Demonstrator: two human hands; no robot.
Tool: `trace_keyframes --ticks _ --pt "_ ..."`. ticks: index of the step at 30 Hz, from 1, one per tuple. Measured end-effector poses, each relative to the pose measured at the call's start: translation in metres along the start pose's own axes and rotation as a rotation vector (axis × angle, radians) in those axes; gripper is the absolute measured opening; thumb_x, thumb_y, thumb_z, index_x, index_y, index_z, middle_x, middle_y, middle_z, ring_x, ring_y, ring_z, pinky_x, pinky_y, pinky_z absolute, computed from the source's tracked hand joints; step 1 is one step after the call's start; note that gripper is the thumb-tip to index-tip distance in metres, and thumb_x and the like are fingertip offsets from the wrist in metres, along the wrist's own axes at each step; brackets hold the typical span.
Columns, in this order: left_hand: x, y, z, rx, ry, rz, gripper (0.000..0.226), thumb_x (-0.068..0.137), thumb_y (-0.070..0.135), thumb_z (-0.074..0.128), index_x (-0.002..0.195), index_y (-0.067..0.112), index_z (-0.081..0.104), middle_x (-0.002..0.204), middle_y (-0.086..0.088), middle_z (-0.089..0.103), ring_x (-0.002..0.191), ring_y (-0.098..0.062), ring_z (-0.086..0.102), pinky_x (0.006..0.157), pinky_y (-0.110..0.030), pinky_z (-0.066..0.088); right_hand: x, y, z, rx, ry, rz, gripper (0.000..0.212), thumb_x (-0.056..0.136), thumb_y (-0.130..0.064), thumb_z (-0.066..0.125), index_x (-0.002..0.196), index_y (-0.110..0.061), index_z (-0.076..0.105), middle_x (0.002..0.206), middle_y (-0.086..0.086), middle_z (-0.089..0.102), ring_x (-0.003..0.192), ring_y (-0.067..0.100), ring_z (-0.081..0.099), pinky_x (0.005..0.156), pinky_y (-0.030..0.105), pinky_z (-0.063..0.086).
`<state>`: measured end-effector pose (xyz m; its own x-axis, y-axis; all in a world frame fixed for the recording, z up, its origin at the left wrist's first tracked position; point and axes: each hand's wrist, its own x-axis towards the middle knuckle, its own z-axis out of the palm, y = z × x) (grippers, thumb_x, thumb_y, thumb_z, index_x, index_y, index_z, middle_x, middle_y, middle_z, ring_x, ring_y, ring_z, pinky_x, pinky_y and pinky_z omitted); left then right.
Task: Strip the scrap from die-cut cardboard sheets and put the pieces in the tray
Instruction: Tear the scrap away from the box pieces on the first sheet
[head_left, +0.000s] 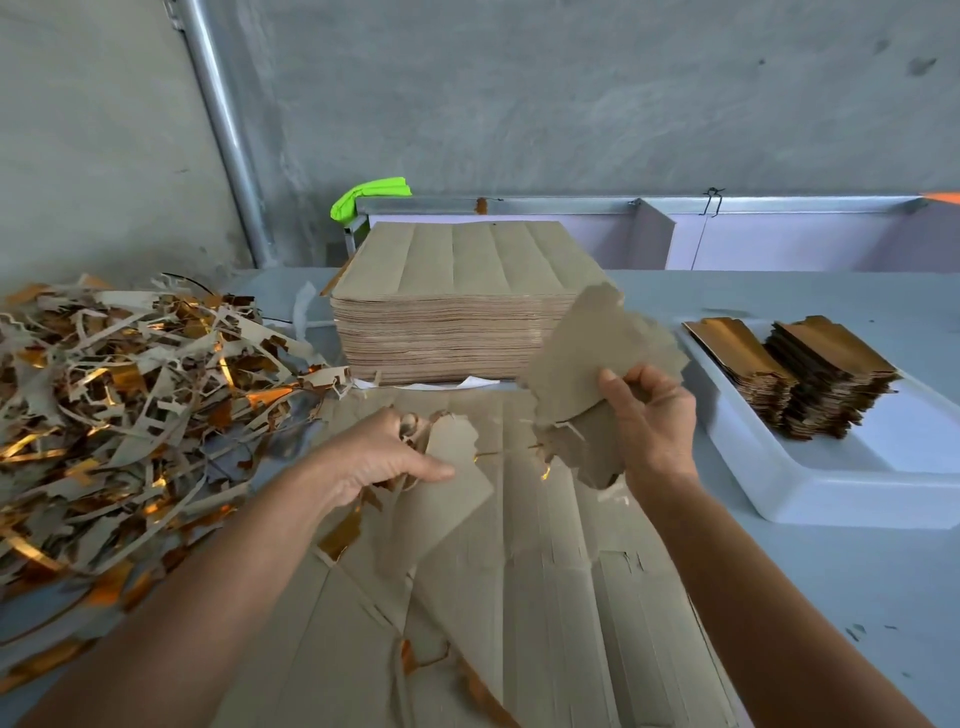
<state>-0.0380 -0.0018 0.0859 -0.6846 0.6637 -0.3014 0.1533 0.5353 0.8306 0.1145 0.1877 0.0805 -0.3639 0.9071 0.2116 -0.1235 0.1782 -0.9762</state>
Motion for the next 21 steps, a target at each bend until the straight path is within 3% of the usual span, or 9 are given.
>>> trace_keyframes --ticks 4,8,13,16,19,21 --pt "-0.001 0.004 -0.007 -0.089 0.031 0.021 0.068 0.059 0.012 0.086 0.117 0.012 0.051 0.111 -0.003 0.056 0.102 -0.018 0.052 0.089 -0.033 0.044 0.0 0.001 0.001 0.12 0.018 0.114 0.022 0.086 -0.017 0.068 0.067 -0.014 0.059 0.073 0.005 0.063 0.072 0.02 0.057 0.075 0.038 0.053" --pt "-0.01 0.006 -0.008 -0.157 -0.049 0.061 0.029 0.065 0.0 0.079 0.077 0.022 0.065 0.072 0.01 0.065 0.073 -0.004 0.057 0.056 -0.015 0.043 0.003 -0.001 -0.001 0.258 0.133 0.282 0.03 0.087 -0.016 0.067 0.062 -0.013 0.051 0.069 0.004 0.055 0.07 0.019 0.051 0.07 0.036 0.048" --pt "-0.018 0.002 -0.02 -0.248 -0.078 0.059 0.024 0.062 -0.002 0.074 0.073 0.02 0.071 0.063 0.013 0.07 0.074 -0.008 0.06 0.063 -0.024 0.033 0.01 -0.001 -0.017 0.308 0.231 0.394 0.029 0.089 -0.019 0.066 0.066 -0.013 0.049 0.07 -0.002 0.054 0.065 0.011 0.05 0.055 0.025 0.045" --pt "-0.017 -0.005 -0.028 -0.378 -0.008 0.061 0.039 0.053 0.0 0.076 0.084 0.021 0.065 0.07 0.008 0.072 0.084 -0.011 0.056 0.066 -0.025 0.033 0.017 -0.003 -0.029 0.294 0.228 0.46 0.023 0.088 -0.026 0.066 0.079 -0.01 0.053 0.077 -0.002 0.054 0.076 0.014 0.053 0.061 0.025 0.046" --pt "-0.018 -0.006 -0.033 -0.405 -0.013 0.093 0.051 0.037 0.012 0.092 0.082 0.017 0.068 0.074 0.005 0.072 0.079 -0.011 0.056 0.067 -0.023 0.035 0.021 -0.003 -0.034 0.408 0.201 0.548 0.018 0.086 -0.025 0.069 0.081 -0.013 0.056 0.106 0.003 0.061 0.107 0.024 0.058 0.09 0.046 0.051" --pt "-0.017 -0.004 -0.03 -0.408 -0.025 0.078 0.073 0.034 0.026 0.095 0.099 0.013 0.065 0.09 -0.001 0.071 0.092 -0.016 0.059 0.078 -0.028 0.039 0.019 -0.005 -0.03 0.481 0.126 0.569 0.01 0.087 -0.02 0.067 0.087 -0.016 0.058 0.117 0.007 0.062 0.11 0.03 0.059 0.086 0.055 0.051"
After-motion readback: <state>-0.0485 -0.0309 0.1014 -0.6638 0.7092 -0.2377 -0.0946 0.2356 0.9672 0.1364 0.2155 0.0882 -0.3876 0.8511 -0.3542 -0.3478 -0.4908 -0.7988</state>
